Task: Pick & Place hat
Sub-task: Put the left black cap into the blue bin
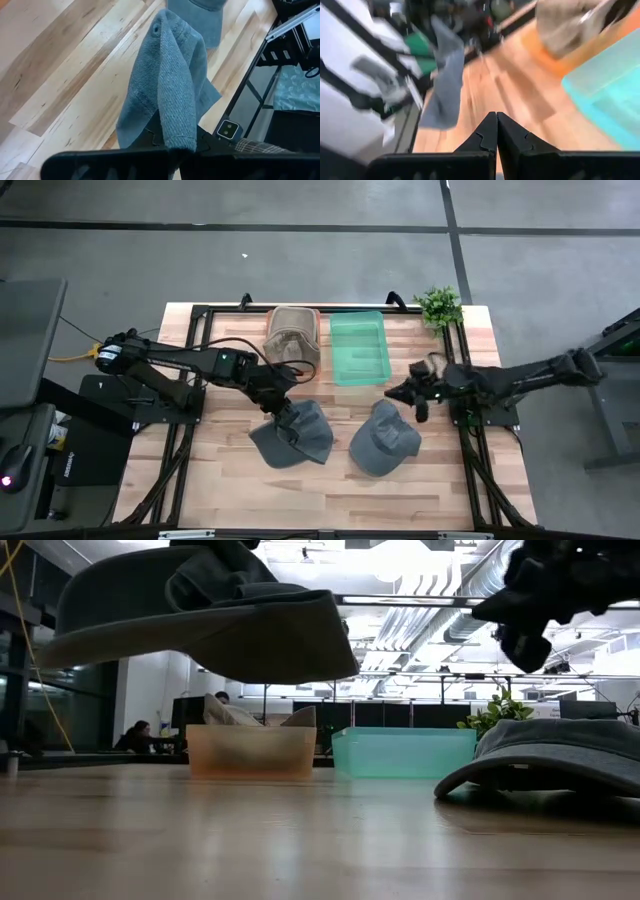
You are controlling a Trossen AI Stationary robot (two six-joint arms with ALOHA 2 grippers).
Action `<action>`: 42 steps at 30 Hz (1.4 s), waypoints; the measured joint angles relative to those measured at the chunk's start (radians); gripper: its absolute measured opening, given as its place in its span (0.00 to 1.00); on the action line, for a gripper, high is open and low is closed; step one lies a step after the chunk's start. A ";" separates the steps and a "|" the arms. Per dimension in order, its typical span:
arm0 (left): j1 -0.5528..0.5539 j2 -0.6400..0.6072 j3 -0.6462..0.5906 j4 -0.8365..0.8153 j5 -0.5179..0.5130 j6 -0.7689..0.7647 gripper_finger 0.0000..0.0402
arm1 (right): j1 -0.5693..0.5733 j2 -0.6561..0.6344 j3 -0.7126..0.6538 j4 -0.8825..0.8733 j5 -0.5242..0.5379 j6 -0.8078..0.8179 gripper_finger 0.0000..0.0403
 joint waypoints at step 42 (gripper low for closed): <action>0.000 0.001 0.000 -0.039 -0.023 0.051 0.00 | -0.022 0.920 0.582 0.176 -0.235 -0.161 0.81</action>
